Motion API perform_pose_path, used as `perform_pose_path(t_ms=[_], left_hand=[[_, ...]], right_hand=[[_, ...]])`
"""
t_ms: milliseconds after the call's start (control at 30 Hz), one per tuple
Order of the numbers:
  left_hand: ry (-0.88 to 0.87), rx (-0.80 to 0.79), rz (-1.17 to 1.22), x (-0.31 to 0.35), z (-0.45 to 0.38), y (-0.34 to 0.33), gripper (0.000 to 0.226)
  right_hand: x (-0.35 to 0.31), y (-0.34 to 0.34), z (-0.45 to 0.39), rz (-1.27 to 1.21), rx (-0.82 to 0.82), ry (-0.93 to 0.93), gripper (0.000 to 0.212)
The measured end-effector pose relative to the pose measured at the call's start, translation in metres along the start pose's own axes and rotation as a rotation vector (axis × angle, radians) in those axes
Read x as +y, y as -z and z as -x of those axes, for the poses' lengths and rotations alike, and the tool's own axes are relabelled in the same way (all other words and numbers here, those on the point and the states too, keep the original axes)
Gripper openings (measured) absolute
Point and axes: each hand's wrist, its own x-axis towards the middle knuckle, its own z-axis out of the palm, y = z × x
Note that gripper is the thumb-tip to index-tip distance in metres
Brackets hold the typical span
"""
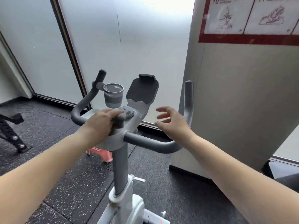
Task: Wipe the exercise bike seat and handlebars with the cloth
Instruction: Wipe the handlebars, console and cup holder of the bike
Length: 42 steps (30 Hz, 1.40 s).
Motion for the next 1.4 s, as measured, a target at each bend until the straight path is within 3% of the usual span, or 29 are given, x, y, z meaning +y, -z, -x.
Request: perform_pose_path(t_ms=[67,133,233,300,433,567,733,767,900,1067,1267,1400], left_hand=[[0.121,0.141,0.099,-0.001,-0.009,0.007,0.048],[0.135,0.199,0.151,0.008,-0.01,0.004,0.048],[-0.028,0.052,0.004,0.01,0.004,-0.024,0.037],[-0.068,-0.015,-0.113,-0.003,0.012,-0.038,0.042],[-0.025,-0.033,-0.046,-0.03,0.014,-0.023,0.037],[0.044,-0.066,0.037,-0.06,0.014,-0.007,0.038],[0.236,0.214,0.125,-0.062,-0.001,0.0,0.033],[0.202,0.221,0.151,-0.055,-0.003,-0.003,0.034],[-0.062,-0.027,0.077,-0.038,0.001,-0.02,0.031],[0.092,-0.04,0.054,-0.077,-0.004,-0.001,0.029],[0.154,0.226,0.417,-0.059,-0.048,0.001,0.03],[0.0,0.063,0.382,-0.036,-0.074,-0.019,0.033]], right_hand=[[-0.004,-0.012,-0.012,-0.009,-0.02,0.006,0.039],[-0.008,-0.025,-0.025,-0.019,-0.026,0.018,0.039],[-0.009,-0.044,-0.046,0.009,-0.073,0.037,0.048],[-0.008,-0.054,-0.059,0.057,-0.139,0.043,0.06],[-0.001,-0.068,-0.077,0.142,-0.225,0.04,0.081],[0.004,-0.078,-0.087,0.131,-0.26,0.017,0.088],[0.009,-0.085,-0.095,0.105,-0.281,0.002,0.093],[0.008,-0.086,-0.096,0.098,-0.29,0.003,0.094],[0.008,-0.089,-0.101,0.086,-0.327,0.005,0.092],[0.014,-0.086,-0.105,0.076,-0.322,-0.039,0.097],[0.015,-0.09,-0.11,0.131,-0.298,-0.031,0.084],[0.008,-0.091,-0.11,0.081,-0.333,0.009,0.045]])
